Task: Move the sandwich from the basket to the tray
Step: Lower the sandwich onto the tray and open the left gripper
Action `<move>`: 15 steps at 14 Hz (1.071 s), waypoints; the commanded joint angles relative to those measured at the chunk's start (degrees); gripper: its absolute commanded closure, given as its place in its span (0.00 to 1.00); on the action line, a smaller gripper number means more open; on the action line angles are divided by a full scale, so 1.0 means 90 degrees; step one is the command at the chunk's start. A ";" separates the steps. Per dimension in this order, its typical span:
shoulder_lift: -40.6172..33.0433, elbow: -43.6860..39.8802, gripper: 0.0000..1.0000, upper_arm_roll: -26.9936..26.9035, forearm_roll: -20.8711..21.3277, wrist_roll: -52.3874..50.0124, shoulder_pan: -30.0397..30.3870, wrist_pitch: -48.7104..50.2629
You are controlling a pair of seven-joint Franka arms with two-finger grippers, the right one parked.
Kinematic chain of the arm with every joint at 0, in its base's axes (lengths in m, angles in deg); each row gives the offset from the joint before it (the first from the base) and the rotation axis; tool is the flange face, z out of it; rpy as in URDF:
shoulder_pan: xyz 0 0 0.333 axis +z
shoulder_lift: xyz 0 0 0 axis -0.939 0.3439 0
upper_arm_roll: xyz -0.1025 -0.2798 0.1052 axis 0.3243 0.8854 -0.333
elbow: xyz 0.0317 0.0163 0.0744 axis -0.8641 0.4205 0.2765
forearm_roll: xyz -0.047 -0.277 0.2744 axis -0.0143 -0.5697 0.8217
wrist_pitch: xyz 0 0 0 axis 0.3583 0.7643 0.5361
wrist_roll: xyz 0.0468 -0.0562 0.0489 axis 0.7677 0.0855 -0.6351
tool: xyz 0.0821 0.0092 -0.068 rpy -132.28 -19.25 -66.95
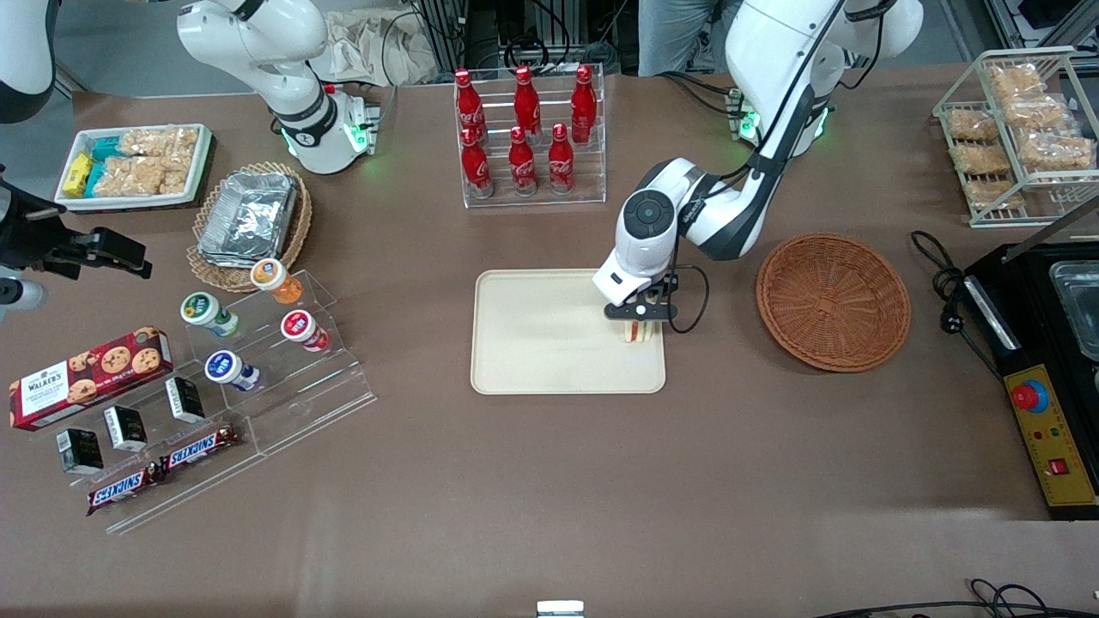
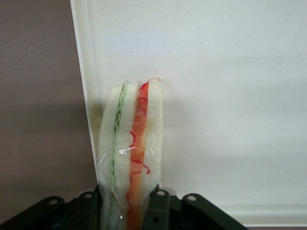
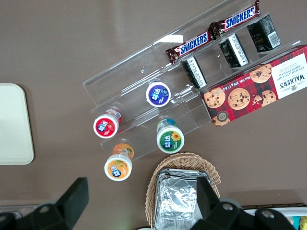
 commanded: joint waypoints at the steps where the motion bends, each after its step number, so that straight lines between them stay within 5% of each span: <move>1: 0.0171 -0.0253 0.00 -0.0043 0.0098 0.0000 -0.0031 0.0014; 5: -0.0393 -0.0749 0.00 -0.0073 0.0225 0.0000 -0.0002 0.0752; 10: -0.0854 -0.3178 0.00 -0.0433 0.0215 0.0078 0.0047 0.3749; 15: -0.1253 -0.4257 0.00 -0.1058 0.0088 0.1520 0.0056 0.5071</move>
